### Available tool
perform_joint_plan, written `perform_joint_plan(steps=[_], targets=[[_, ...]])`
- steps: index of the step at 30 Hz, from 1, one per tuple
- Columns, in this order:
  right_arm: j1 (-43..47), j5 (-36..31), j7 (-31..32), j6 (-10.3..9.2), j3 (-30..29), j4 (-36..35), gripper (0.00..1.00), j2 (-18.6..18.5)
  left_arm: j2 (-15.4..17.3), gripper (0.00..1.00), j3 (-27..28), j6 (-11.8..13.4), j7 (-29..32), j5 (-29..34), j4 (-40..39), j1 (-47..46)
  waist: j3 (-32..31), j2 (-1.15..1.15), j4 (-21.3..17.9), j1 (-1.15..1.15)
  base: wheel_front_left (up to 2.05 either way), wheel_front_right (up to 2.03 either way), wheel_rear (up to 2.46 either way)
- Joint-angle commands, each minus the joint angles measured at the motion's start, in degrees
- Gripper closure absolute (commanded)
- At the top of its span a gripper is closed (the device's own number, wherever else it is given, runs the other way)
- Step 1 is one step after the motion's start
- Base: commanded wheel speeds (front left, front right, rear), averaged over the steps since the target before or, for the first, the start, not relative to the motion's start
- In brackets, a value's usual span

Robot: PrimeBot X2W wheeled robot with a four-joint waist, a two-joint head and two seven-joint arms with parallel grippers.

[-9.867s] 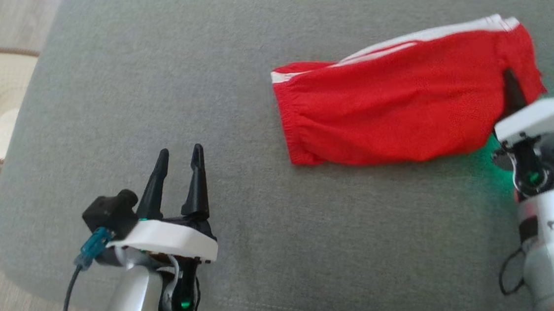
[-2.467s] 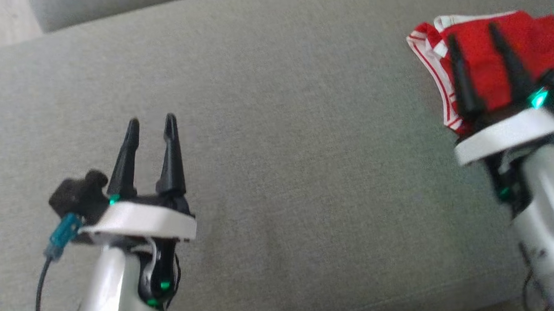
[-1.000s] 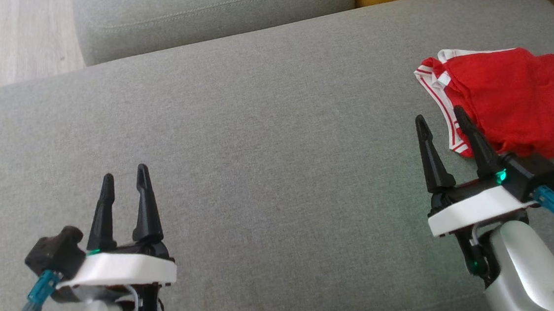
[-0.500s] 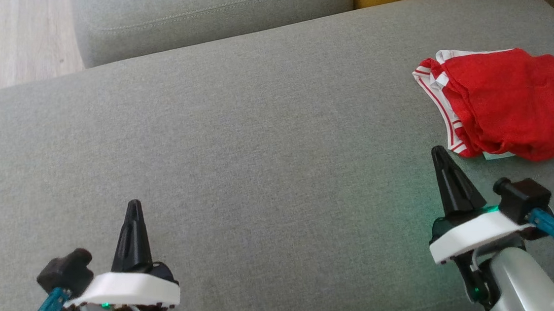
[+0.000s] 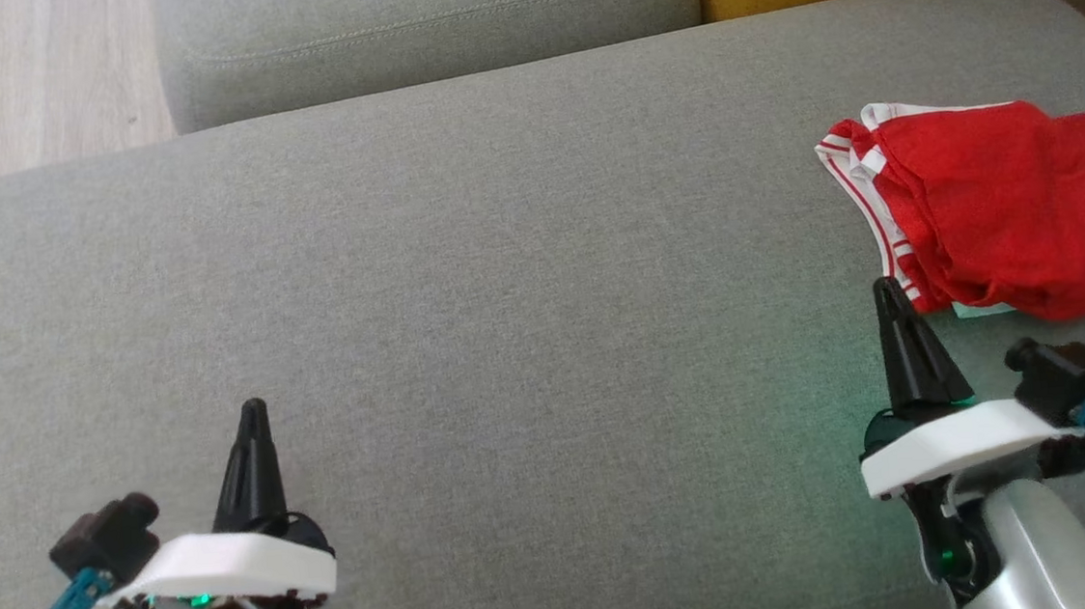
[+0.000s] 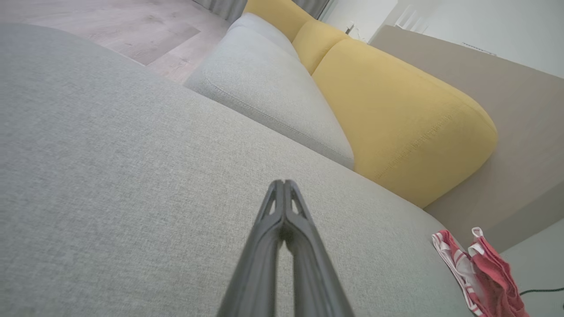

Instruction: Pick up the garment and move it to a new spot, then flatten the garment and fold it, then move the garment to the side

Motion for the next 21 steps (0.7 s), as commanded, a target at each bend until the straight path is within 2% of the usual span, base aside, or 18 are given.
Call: perform_joint_plan(steps=[1,21], targets=[[-1.9,1.7,0.3,-0.01,-0.4,-2.3,1.00,0.0,0.4,1.00,1.1,-0.4,0.3,-1.3,-1.7,-2.9,0.0,0.00,0.1,0.00,0.00,0.00,0.00],[-1.0,14.9,3.3,-0.02,-2.5,-3.2,1.00,0.1,0.6,1.00,3.1,-1.2,3.6,-12.2,-1.1,-3.4,-0.6,0.00,0.9,0.00,0.00,0.00,0.00]])
